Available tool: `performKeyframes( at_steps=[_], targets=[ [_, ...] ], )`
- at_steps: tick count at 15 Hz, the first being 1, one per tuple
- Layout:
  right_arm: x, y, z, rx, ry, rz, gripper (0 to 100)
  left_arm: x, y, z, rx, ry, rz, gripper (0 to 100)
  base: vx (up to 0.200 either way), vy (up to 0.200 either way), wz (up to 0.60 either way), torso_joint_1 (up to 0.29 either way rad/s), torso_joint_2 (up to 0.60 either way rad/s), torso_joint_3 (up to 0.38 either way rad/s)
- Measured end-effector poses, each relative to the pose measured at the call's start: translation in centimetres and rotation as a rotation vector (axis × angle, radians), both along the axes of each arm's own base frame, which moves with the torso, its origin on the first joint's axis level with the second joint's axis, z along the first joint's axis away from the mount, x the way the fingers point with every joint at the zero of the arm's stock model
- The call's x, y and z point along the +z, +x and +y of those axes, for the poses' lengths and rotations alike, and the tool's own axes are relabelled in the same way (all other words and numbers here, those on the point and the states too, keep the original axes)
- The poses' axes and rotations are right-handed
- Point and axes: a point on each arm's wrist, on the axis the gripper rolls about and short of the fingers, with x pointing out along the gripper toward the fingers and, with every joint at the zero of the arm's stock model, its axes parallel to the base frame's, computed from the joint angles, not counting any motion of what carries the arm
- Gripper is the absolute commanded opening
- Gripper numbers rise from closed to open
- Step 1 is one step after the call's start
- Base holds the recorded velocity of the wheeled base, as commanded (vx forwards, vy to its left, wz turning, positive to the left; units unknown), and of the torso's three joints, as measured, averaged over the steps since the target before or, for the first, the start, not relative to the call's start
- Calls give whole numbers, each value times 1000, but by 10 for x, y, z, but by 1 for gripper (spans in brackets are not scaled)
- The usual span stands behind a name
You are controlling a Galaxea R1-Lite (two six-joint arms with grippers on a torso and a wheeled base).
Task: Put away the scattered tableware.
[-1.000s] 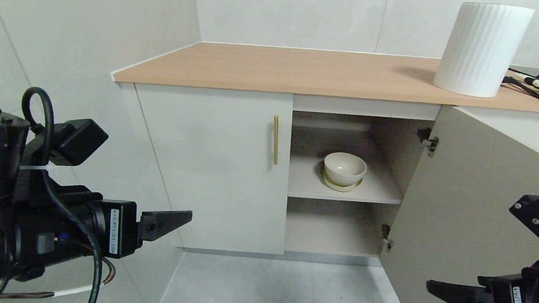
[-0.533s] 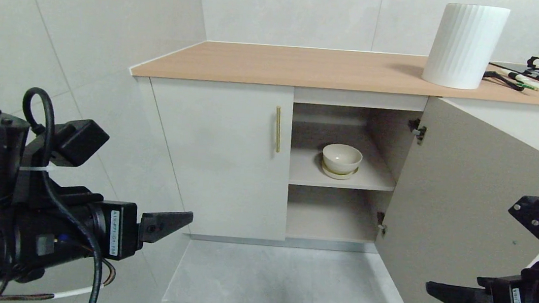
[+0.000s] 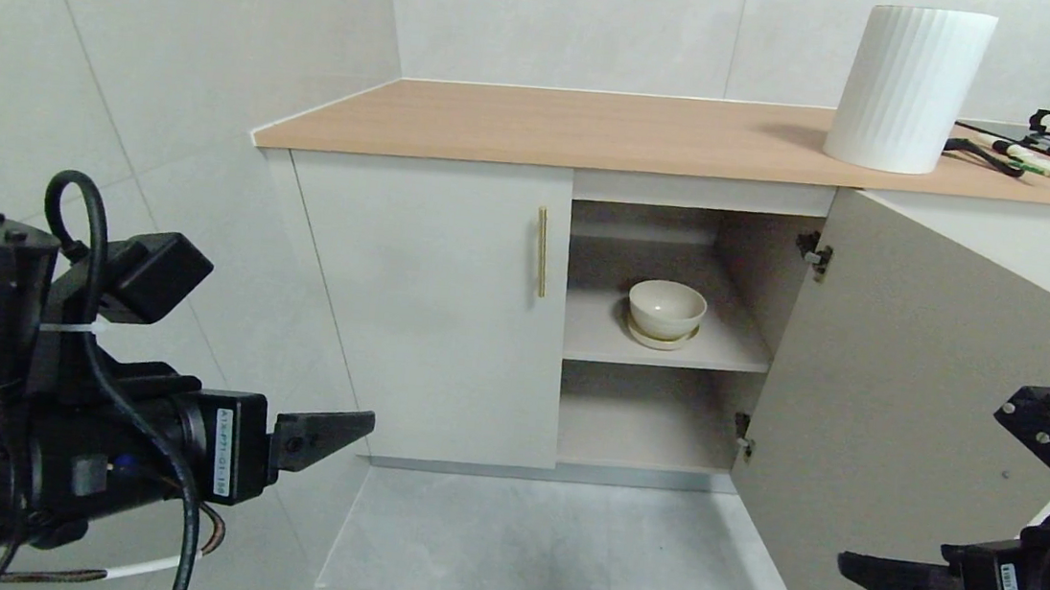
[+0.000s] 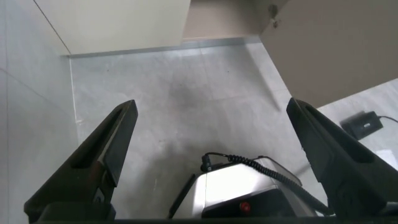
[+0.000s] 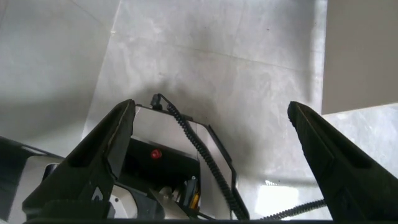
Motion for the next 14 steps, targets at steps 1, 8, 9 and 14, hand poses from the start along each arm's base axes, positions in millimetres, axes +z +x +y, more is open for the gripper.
performKeyframes(
  at_steps=[1, 8, 9, 14],
  targets=[
    [-1, -1, -1, -6, -17, 16, 100, 0, 0, 0, -2, 7, -3, 100, 0, -200, 0, 7, 2, -7],
    [2, -7, -10, -47, -109, 116, 100, -1, 0, 0, -4, 12, -1, 100, 0, -200, 0, 9, 2, 3],
    [3, -8, -12, -52, -120, 133, 100, -1, -1, 0, -5, 12, -1, 100, 0, -200, 0, 2, 2, 12],
    [11, -1, -25, -155, -166, 122, 100, -1, -1, 0, -5, 9, -4, 100, 0, -80, 0, 0, 2, 0]
  ],
)
